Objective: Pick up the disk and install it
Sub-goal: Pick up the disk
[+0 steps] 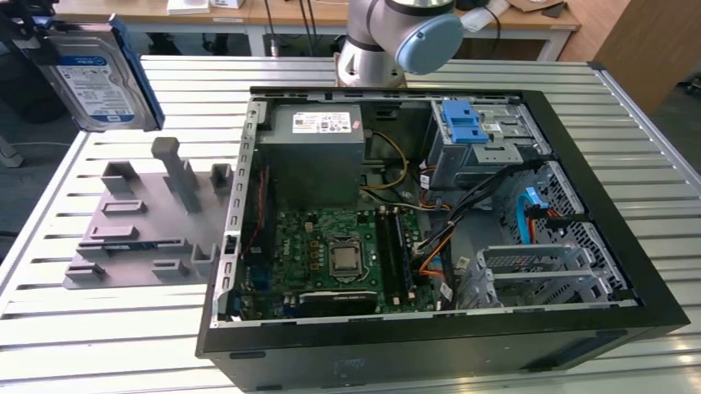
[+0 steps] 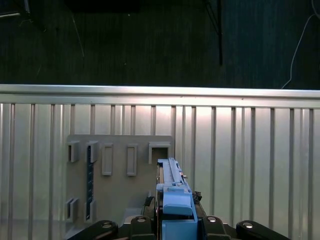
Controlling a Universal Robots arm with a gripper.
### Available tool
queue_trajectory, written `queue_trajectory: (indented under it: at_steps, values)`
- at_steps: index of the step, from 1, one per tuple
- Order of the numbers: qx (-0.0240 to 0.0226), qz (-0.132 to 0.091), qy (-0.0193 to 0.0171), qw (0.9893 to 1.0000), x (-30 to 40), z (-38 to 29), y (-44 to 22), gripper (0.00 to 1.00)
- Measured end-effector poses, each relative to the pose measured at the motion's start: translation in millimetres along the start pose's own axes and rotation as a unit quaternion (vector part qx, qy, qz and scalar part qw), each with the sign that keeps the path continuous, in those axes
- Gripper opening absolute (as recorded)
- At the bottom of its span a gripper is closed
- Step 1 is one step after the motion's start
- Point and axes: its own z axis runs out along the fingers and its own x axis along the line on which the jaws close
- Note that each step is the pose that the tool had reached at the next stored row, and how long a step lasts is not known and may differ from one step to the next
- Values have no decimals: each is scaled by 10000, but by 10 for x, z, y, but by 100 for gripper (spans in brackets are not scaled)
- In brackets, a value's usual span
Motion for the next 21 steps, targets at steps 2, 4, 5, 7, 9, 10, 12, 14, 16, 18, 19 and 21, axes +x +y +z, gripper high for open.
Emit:
queue_trajectory:
  at_steps: [2,4,5,7,9,10,12,14,16,18,19,21]
  values:
    - [0,0,0,10000,0,-15,0,37]
    - [0,0,0,10000,-1,-31,0,37]
    - [0,0,0,10000,-1,-38,0,37]
    - [0,0,0,10000,-1,-53,0,37]
    - [0,0,0,10000,-1,-69,0,37]
    - [0,0,0,10000,-1,-78,0,37]
    - [0,0,0,10000,-2,-96,0,37]
    - [-1,0,0,10000,-2,-113,0,37]
    - [0,0,0,10000,-3,-129,0,37]
    - [0,0,0,10000,-3,-148,0,37]
    - [0,0,0,10000,-3,-156,0,37]
    - [0,0,0,10000,-3,-173,0,37]
